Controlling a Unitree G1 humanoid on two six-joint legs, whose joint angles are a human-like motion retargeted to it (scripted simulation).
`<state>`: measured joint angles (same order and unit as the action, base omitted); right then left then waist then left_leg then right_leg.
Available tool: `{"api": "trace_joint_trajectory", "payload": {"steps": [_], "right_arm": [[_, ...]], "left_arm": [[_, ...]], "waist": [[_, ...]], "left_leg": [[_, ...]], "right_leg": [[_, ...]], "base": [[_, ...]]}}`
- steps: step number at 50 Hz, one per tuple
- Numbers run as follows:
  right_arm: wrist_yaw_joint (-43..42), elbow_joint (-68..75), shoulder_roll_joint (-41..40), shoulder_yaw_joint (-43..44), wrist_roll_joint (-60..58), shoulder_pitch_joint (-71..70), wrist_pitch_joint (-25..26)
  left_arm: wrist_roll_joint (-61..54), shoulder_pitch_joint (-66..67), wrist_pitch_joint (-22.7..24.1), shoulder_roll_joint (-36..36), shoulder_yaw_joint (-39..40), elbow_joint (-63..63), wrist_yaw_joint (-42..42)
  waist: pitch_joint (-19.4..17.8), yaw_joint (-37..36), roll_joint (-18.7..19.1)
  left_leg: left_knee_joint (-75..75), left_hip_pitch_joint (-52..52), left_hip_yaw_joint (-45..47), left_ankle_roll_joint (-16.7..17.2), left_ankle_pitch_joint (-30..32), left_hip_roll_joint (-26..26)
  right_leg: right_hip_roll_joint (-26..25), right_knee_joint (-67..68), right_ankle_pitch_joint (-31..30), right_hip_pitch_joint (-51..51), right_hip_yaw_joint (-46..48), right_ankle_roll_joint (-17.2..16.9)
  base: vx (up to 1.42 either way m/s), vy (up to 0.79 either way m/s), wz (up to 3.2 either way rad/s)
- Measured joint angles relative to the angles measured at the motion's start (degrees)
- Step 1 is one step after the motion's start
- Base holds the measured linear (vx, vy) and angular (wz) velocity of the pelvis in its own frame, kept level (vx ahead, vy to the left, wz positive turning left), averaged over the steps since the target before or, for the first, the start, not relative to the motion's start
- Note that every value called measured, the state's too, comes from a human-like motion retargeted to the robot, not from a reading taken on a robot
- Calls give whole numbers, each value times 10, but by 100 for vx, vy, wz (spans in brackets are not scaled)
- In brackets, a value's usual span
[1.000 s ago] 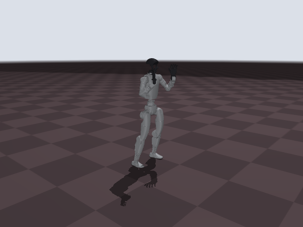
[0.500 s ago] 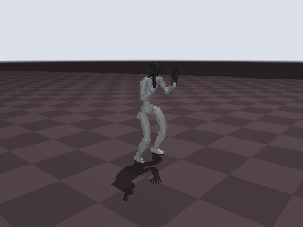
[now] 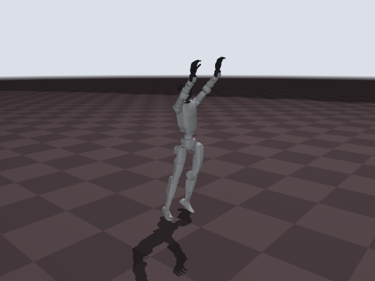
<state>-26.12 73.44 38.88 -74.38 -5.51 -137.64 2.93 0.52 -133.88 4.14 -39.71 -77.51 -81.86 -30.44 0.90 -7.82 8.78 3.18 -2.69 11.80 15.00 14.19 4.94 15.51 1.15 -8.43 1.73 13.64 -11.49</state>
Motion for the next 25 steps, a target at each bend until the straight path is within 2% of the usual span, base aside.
{"api": "trace_joint_trajectory", "payload": {"steps": [2,3,5,6,8,10,12,13,15,17,20,25], "right_arm": [[3,-62,30,-9,5,-18,2],[1,-91,45,-12,12,-28,0],[-18,-161,75,2,38,-26,-12],[-35,-213,95,32,50,-9,-19],[-68,-343,141,128,47,65,-34],[-91,-513,179,289,-13,232,-41],[-103,-673,172,472,-108,470,-48],[-108,-738,154,552,-152,591,-53],[-111,-844,107,676,-213,802,-68],[-103,-913,64,742,-226,940,-87],[-110,-982,21,793,-218,1065,-107],[-167,-1045,5,815,-213,1188,-120]], "left_arm": [[7,-36,5,-15,-17,25,11],[2,-59,8,-22,-17,44,16],[-21,-81,9,-45,15,104,20],[-36,-78,6,-68,43,162,10],[-45,-40,0,-130,114,314,-25],[6,76,-13,-215,219,513,-77],[111,273,-24,-277,367,705,-127],[166,387,-28,-289,450,788,-148],[252,624,-22,-268,620,934,-173],[274,807,4,-205,740,1039,-179],[246,952,47,-112,813,1120,-186],[196,1046,87,-19,830,1149,-170]], "waist": [[-1,-13,-3],[-10,-15,-11],[-18,-5,-33],[-26,3,-42],[-43,19,-55],[-54,36,-60],[-56,52,-69],[-54,57,-78],[-41,57,-95],[-27,50,-103],[-22,36,-111],[-30,24,-113]], "left_leg": [[27,1,12,-6,-115,-14],[56,4,23,-23,-195,-27],[138,25,43,-90,-352,-35],[197,45,50,-126,-408,-47],[312,83,60,-178,-475,-79],[384,99,76,-189,-468,-117],[373,72,99,-168,-421,-139],[346,50,108,-154,-396,-140],[270,6,117,-126,-353,-132],[201,-24,112,-106,-329,-123],[144,-43,107,-100,-326,-121],[109,-47,109,-121,-338,-123]], "right_leg": [[21,-9,0,-1,5,-12],[28,-4,21,-2,-11,-17],[52,32,117,-11,-56,-27],[53,71,181,-23,-74,-22],[41,154,284,-48,-100,8],[17,203,321,-56,-107,58],[-1,182,297,-25,-96,84],[-6,157,278,-4,-88,85],[-12,104,244,32,-72,71],[-19,67,229,49,-65,54],[-30,41,235,53,-66,46],[-42,12,248,61,-53,49]], "base": [[17,-75,-44],[14,-80,-28],[8,-65,3],[4,-55,11],[5,-52,-8],[10,-48,-24],[16,-42,-17],[18,-38,-8],[17,-34,-6],[12,-29,-13],[4,-24,-13],[-2,-16,20]]}}
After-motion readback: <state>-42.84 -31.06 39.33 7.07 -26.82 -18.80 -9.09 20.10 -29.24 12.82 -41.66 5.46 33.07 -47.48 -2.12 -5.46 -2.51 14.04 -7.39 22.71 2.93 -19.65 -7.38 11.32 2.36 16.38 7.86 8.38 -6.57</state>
